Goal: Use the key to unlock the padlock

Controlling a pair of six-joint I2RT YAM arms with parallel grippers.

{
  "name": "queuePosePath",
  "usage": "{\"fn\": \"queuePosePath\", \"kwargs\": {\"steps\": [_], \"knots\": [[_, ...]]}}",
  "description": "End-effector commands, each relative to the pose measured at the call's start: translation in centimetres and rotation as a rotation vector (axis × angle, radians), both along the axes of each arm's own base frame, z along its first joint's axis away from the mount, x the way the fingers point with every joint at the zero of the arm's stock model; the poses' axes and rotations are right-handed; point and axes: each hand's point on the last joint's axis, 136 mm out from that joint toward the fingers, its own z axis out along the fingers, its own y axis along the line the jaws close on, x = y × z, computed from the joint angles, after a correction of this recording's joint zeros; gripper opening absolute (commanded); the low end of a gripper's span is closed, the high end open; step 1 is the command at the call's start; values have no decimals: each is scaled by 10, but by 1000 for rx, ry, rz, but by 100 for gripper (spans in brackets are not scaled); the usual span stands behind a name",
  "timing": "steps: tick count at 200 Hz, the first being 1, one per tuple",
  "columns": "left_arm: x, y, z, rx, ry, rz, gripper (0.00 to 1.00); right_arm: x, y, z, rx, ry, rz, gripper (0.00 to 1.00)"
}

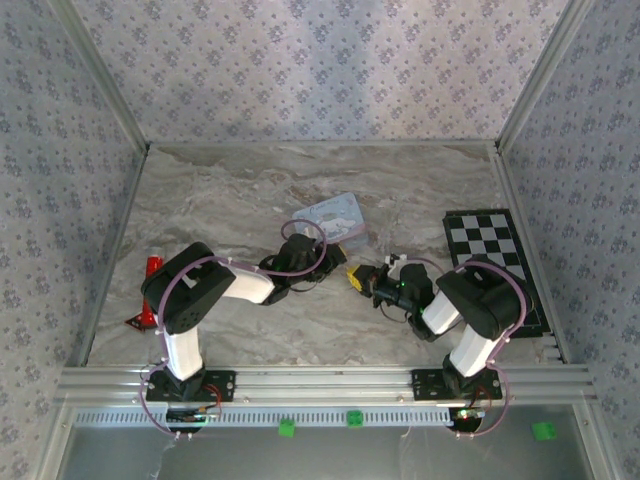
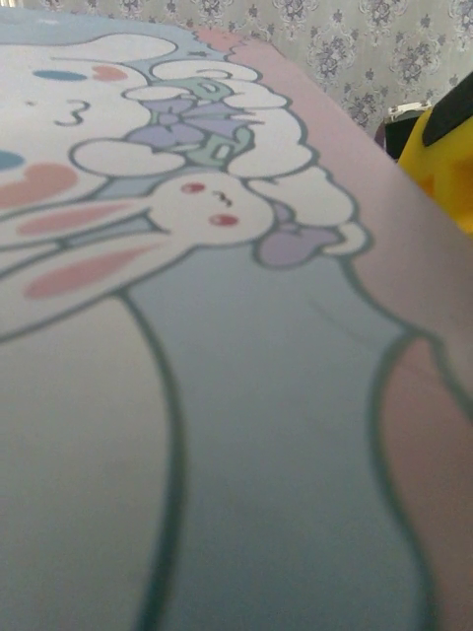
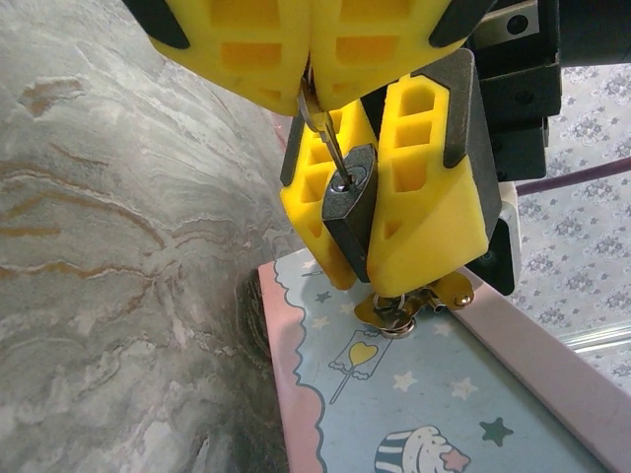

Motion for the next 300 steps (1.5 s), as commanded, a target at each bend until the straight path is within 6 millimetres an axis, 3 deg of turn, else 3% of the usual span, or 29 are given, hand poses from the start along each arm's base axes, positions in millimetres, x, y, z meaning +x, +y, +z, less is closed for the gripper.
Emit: {"fn": "queuePosePath", "kwargs": {"steps": [1, 105, 163, 218, 268, 300], "knots": [[-3, -5, 14, -49, 7, -8, 8, 9, 6, 13, 19, -51, 4, 0], [-3, -7, 23, -67, -6, -15, 5, 6, 24, 12, 25, -48, 44, 0], [-5, -7, 27, -70, -14, -18, 3, 18, -2, -1, 7, -11, -16, 0], [-5, -13, 32, -82, -24, -31, 2, 15, 25, 12, 34, -40, 37, 0], [-8, -14, 33, -82, -25, -38, 2, 24, 2, -2, 3, -16, -16, 0], [-9, -17, 34, -81, -30, -44, 1, 25, 19, 15, 29, -65, 20, 0]]}}
